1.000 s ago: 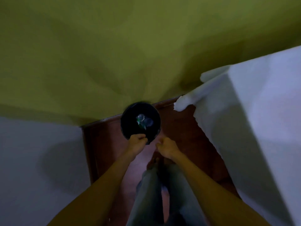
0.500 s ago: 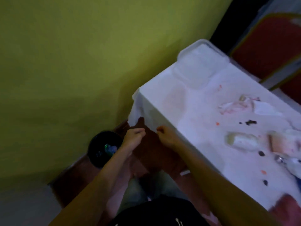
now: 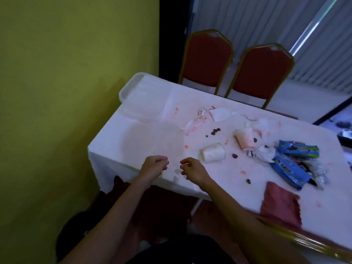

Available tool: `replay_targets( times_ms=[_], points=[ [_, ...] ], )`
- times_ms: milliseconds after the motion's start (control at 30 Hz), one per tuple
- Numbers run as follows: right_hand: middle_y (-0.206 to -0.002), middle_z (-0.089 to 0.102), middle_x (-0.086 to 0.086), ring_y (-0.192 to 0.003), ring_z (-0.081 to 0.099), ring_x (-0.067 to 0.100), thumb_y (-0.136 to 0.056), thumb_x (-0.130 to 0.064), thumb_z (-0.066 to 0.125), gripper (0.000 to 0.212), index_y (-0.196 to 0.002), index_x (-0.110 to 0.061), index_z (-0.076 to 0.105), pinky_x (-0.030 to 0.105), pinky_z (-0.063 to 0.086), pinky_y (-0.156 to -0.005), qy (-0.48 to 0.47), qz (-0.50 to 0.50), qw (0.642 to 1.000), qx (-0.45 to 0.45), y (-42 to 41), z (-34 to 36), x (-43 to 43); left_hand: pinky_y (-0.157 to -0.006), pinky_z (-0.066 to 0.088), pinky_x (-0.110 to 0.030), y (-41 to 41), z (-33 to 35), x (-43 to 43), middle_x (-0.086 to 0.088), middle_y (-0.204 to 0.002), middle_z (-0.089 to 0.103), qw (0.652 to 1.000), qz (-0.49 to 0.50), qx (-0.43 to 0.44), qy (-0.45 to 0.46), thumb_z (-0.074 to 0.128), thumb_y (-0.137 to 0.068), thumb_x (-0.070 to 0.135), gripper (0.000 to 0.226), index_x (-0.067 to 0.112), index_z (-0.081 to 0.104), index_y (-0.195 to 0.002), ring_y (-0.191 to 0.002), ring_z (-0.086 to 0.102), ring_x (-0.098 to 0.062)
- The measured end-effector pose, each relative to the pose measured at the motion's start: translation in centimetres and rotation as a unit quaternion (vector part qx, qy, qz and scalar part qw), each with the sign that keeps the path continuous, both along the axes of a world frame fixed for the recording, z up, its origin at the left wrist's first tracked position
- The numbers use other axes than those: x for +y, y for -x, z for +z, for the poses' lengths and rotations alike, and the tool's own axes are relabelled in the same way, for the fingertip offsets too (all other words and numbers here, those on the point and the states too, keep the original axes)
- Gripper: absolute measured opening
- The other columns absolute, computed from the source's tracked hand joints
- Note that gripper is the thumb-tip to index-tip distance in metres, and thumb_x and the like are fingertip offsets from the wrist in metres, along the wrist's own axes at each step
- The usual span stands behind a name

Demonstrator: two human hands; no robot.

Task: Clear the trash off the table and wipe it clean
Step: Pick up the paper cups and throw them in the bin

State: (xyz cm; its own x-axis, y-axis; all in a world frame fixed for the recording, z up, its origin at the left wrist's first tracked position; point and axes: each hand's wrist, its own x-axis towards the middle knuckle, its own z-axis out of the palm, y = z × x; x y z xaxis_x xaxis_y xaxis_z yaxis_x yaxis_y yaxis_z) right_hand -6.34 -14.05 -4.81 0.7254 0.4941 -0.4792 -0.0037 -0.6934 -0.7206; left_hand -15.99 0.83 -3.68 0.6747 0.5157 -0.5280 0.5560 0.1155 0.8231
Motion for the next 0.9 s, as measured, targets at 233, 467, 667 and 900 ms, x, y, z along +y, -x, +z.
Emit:
replay_targets(
  times_ms=[233, 467, 667, 900],
  points=[
    [-0.105, 0.072, 0.002, -0.083, 0.073, 0.018, -0.1, -0.018, 0.051, 0.023, -0.117, -0.014, 0.065, 0.034, 0.058, -0.078, -0.086, -0.132, 0.987, 0.006, -7.2, 1.9, -6.6, -0.098, 0.053, -0.038, -8.2, 1.2, -5.7, 0.001, -0.121, 0.07, 0.988, -0.125, 0.007, -0.091, 0.063, -0.085, 0.028, 0.033, 0.021, 0.072, -0.116, -0.108, 0.065, -0.018],
    [-0.104, 0.073, 0.004, -0.08, 0.073, 0.02, -0.1, -0.012, 0.048, 0.023, -0.111, -0.01, 0.068, 0.034, 0.06, -0.075, -0.078, -0.175, 0.98, -0.046, -13.9, 3.1, -12.1, -0.11, 0.039, -0.035, -15.2, -0.1, -11.3, -0.005, -0.145, 0.053, 0.895, -0.286, 0.012, -0.342, 0.06, -0.092, 0.029, 0.054, 0.016, 0.048, -0.142, -0.133, 0.047, -0.026],
    [-0.111, 0.065, 0.002, -0.1, 0.062, 0.021, -0.098, -0.026, 0.054, 0.027, -0.118, -0.011, 0.065, 0.031, 0.048, -0.092, 0.022, -0.183, 0.968, -0.171, -20.2, 1.6, -15.6, -0.104, 0.038, -0.037, -16.5, -2.4, -13.8, -0.008, -0.14, 0.051, 0.808, -0.373, 0.06, -0.452, 0.058, -0.09, 0.027, 0.063, 0.012, 0.036, -0.147, -0.125, 0.05, -0.029],
    [-0.133, 0.054, 0.017, -0.123, 0.049, 0.035, -0.09, -0.052, 0.056, 0.065, -0.139, -0.01, 0.046, 0.043, 0.043, -0.098, 0.197, -0.065, 0.962, -0.18, -24.8, -1.8, -14.8, -0.071, 0.054, -0.04, -15.8, -4.7, -13.4, -0.011, -0.104, 0.068, 0.797, -0.339, 0.061, -0.496, 0.076, -0.063, 0.024, 0.065, 0.008, 0.059, -0.124, -0.085, 0.066, -0.033]
  ],
)
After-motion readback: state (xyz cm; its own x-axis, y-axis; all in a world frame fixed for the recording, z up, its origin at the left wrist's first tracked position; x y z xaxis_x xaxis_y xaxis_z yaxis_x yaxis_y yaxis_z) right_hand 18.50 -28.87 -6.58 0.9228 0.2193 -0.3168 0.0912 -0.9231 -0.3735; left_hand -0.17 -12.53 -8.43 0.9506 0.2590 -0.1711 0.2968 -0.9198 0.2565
